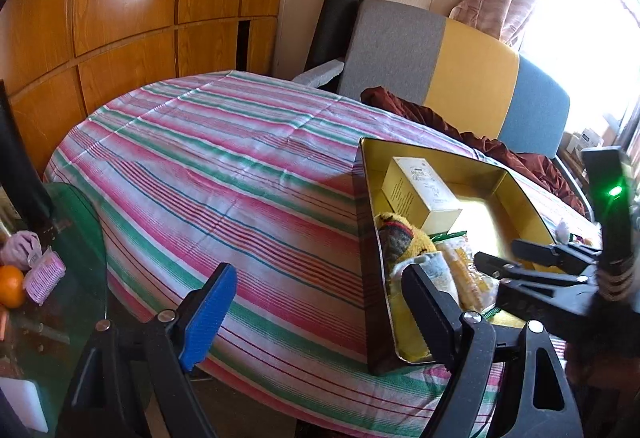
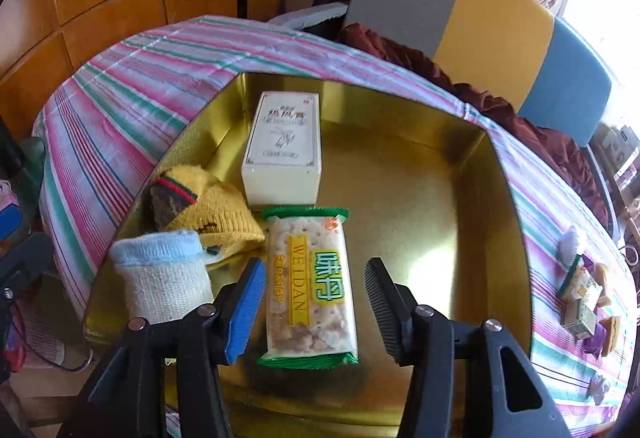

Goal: Organize objects
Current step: 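Carry the WEIDAN cracker pack with the right gripper into the gold tray and release, then grasp the small green box with the left gripper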

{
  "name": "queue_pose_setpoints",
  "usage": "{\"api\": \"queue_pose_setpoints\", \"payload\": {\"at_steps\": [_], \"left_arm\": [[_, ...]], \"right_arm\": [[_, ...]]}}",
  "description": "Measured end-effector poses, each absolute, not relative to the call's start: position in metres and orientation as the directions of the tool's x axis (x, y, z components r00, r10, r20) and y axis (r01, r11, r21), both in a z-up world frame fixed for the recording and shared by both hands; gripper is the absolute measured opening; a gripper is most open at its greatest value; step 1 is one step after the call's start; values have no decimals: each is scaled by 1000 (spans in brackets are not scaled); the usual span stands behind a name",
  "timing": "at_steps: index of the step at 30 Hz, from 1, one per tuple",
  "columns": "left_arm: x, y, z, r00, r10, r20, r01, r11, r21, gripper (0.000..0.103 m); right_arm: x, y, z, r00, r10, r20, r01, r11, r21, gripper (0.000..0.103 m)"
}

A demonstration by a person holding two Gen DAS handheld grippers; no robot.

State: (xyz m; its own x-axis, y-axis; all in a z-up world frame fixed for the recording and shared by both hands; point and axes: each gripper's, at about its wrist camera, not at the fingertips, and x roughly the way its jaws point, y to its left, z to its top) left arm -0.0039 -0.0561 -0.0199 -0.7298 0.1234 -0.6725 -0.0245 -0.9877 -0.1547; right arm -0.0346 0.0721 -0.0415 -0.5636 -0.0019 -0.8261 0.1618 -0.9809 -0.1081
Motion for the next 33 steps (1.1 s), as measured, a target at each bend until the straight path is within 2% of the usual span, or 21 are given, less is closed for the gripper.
{"api": "queue_pose_setpoints", "payload": {"at_steps": [17, 33], "left_arm": [[5, -8, 14, -760, 189, -622, -144, -982, -123, 85], [-3, 65, 32, -746, 261, -613, -288, -956, -56, 85]], "right_arm": [[20, 121, 44, -720, 26, -693, 57, -994, -97, 53], [36, 191, 54, -738, 83, -670, -60, -997, -57, 53]]}}
